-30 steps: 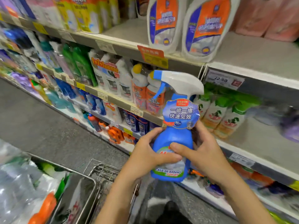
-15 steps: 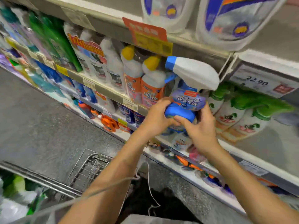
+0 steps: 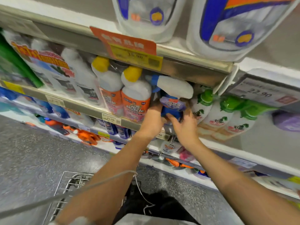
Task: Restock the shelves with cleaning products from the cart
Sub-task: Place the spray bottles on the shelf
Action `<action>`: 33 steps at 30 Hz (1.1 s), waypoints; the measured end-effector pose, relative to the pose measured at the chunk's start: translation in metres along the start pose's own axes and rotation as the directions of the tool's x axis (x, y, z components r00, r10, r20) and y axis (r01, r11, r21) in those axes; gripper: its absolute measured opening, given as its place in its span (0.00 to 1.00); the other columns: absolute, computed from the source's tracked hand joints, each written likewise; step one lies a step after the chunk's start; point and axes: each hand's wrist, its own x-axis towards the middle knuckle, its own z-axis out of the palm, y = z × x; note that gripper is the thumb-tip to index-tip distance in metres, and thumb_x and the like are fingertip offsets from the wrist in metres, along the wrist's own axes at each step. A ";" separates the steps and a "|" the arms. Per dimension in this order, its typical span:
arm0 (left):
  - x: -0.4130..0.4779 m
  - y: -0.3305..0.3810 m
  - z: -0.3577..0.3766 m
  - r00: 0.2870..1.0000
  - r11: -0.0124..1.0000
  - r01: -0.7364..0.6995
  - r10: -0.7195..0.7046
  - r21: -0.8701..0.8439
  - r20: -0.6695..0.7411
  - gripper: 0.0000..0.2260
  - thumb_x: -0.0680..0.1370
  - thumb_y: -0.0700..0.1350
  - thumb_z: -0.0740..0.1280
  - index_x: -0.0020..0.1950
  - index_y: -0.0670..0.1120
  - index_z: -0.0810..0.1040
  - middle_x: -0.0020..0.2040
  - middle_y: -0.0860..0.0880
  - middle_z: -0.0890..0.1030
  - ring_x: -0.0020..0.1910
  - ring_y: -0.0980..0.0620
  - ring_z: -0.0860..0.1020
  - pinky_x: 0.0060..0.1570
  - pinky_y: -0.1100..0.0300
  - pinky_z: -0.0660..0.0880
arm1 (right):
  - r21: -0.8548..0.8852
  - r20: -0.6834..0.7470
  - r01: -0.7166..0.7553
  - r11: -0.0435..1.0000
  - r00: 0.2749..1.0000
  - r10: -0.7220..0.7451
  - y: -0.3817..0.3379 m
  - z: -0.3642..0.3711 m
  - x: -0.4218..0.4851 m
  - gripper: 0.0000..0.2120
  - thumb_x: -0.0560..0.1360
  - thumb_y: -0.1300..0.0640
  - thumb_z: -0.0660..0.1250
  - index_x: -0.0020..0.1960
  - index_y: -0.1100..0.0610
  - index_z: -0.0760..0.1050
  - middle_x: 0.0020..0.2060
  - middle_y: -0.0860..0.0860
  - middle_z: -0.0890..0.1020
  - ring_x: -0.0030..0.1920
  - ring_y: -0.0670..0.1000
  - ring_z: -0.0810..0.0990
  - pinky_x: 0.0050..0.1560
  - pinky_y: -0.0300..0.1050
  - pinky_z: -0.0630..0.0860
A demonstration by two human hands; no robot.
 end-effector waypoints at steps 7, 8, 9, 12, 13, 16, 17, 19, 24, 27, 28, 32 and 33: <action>0.030 0.004 0.010 1.000 0.997 0.013 -0.013 0.081 0.007 0.15 0.80 0.33 0.58 0.67 0.37 0.70 0.65 0.37 0.74 0.64 0.42 0.73 0.66 0.55 0.68 | 0.205 -0.107 -0.190 0.960 0.971 0.215 -0.011 0.018 0.010 0.32 0.74 0.65 0.70 0.73 0.65 0.60 0.68 0.59 0.70 0.67 0.56 0.70 0.68 0.42 0.64; 0.034 0.004 0.012 0.999 0.995 0.042 -0.040 0.091 -0.026 0.15 0.81 0.34 0.58 0.67 0.37 0.71 0.65 0.38 0.74 0.64 0.43 0.73 0.64 0.59 0.67 | 0.294 -0.125 -0.219 0.930 0.956 0.264 -0.014 0.022 0.008 0.32 0.73 0.68 0.70 0.73 0.64 0.60 0.68 0.53 0.70 0.66 0.52 0.70 0.68 0.43 0.66; 0.035 0.005 0.012 0.997 0.995 0.072 -0.068 0.071 -0.046 0.13 0.82 0.36 0.56 0.66 0.37 0.71 0.64 0.38 0.75 0.64 0.43 0.73 0.63 0.62 0.66 | 0.368 -0.135 -0.236 0.899 0.944 0.302 -0.014 0.025 0.005 0.32 0.72 0.70 0.69 0.73 0.63 0.61 0.65 0.48 0.70 0.65 0.49 0.70 0.68 0.42 0.66; 0.042 0.002 0.018 0.992 0.995 0.096 -0.093 0.026 -0.079 0.14 0.81 0.37 0.58 0.67 0.37 0.69 0.65 0.37 0.74 0.64 0.41 0.73 0.66 0.51 0.68 | 0.450 -0.126 -0.244 0.859 0.935 0.332 -0.010 0.030 0.001 0.33 0.73 0.74 0.65 0.74 0.61 0.59 0.65 0.47 0.69 0.65 0.47 0.69 0.68 0.41 0.64; 0.044 0.002 0.019 0.994 0.994 0.104 -0.102 0.046 -0.041 0.19 0.79 0.35 0.61 0.70 0.39 0.66 0.65 0.38 0.74 0.63 0.42 0.73 0.65 0.50 0.69 | 0.440 -0.120 -0.242 0.865 0.938 0.324 -0.008 0.031 0.000 0.34 0.73 0.74 0.64 0.75 0.60 0.58 0.67 0.49 0.69 0.67 0.48 0.69 0.70 0.42 0.64; 0.054 -0.006 0.021 0.996 0.996 0.066 -0.062 0.063 -0.066 0.16 0.82 0.43 0.61 0.69 0.43 0.69 0.64 0.42 0.76 0.62 0.45 0.75 0.65 0.52 0.70 | 0.339 -0.080 -0.284 0.897 0.941 0.328 -0.003 0.037 -0.004 0.31 0.74 0.72 0.61 0.74 0.60 0.60 0.69 0.55 0.71 0.68 0.53 0.70 0.70 0.45 0.65; 0.058 -0.005 0.020 0.993 0.993 0.099 -0.094 0.067 -0.069 0.15 0.83 0.45 0.59 0.68 0.44 0.70 0.64 0.43 0.76 0.62 0.46 0.75 0.65 0.54 0.71 | 0.303 -0.054 -0.308 0.902 0.939 0.339 -0.001 0.038 -0.004 0.30 0.75 0.71 0.60 0.75 0.60 0.60 0.70 0.56 0.70 0.69 0.54 0.68 0.70 0.46 0.64; 0.066 -0.001 0.020 0.998 0.993 0.066 -0.064 0.102 -0.022 0.18 0.82 0.41 0.60 0.71 0.44 0.65 0.67 0.42 0.70 0.65 0.45 0.72 0.64 0.54 0.71 | 0.272 -0.007 -0.293 0.917 0.952 0.306 0.003 0.038 0.000 0.33 0.75 0.73 0.58 0.77 0.59 0.55 0.74 0.55 0.64 0.73 0.53 0.63 0.74 0.47 0.59; 0.072 -0.002 0.021 0.999 0.985 0.053 -0.051 0.167 -0.011 0.28 0.76 0.35 0.66 0.75 0.43 0.61 0.68 0.38 0.62 0.65 0.40 0.70 0.63 0.48 0.71 | 0.198 0.083 -0.297 0.934 0.955 0.285 0.011 0.032 0.009 0.34 0.76 0.72 0.57 0.78 0.55 0.54 0.78 0.53 0.55 0.77 0.51 0.53 0.74 0.38 0.51; 0.072 -0.002 0.021 0.998 0.970 0.068 -0.063 0.235 -0.027 0.28 0.76 0.35 0.65 0.75 0.43 0.60 0.70 0.39 0.63 0.66 0.41 0.69 0.65 0.49 0.68 | 0.178 0.120 -0.282 0.943 0.957 0.263 0.013 0.032 0.008 0.33 0.76 0.73 0.57 0.78 0.56 0.53 0.78 0.53 0.51 0.78 0.50 0.50 0.69 0.29 0.47; 0.069 -0.001 0.021 0.998 0.970 0.067 -0.062 0.232 -0.029 0.28 0.77 0.35 0.64 0.75 0.43 0.59 0.71 0.39 0.62 0.67 0.41 0.69 0.65 0.49 0.68 | 0.177 0.125 -0.278 0.944 0.958 0.259 0.013 0.032 0.008 0.34 0.76 0.73 0.58 0.78 0.57 0.53 0.78 0.53 0.51 0.78 0.51 0.50 0.70 0.30 0.47; 0.058 0.008 0.022 0.987 0.965 0.143 -0.123 0.221 -0.103 0.28 0.78 0.38 0.63 0.76 0.46 0.59 0.72 0.40 0.64 0.68 0.41 0.68 0.66 0.53 0.65 | 0.195 0.102 -0.329 0.924 0.944 0.314 0.006 0.026 0.009 0.33 0.75 0.70 0.62 0.77 0.56 0.57 0.76 0.55 0.61 0.75 0.53 0.61 0.75 0.47 0.57; 0.055 0.010 0.021 0.981 0.956 0.173 -0.146 0.236 -0.127 0.27 0.78 0.38 0.63 0.76 0.46 0.58 0.71 0.40 0.65 0.68 0.42 0.67 0.66 0.55 0.64 | 0.204 0.097 -0.337 0.919 0.941 0.324 0.003 0.024 0.009 0.32 0.74 0.70 0.62 0.76 0.56 0.58 0.74 0.56 0.64 0.73 0.55 0.64 0.73 0.50 0.60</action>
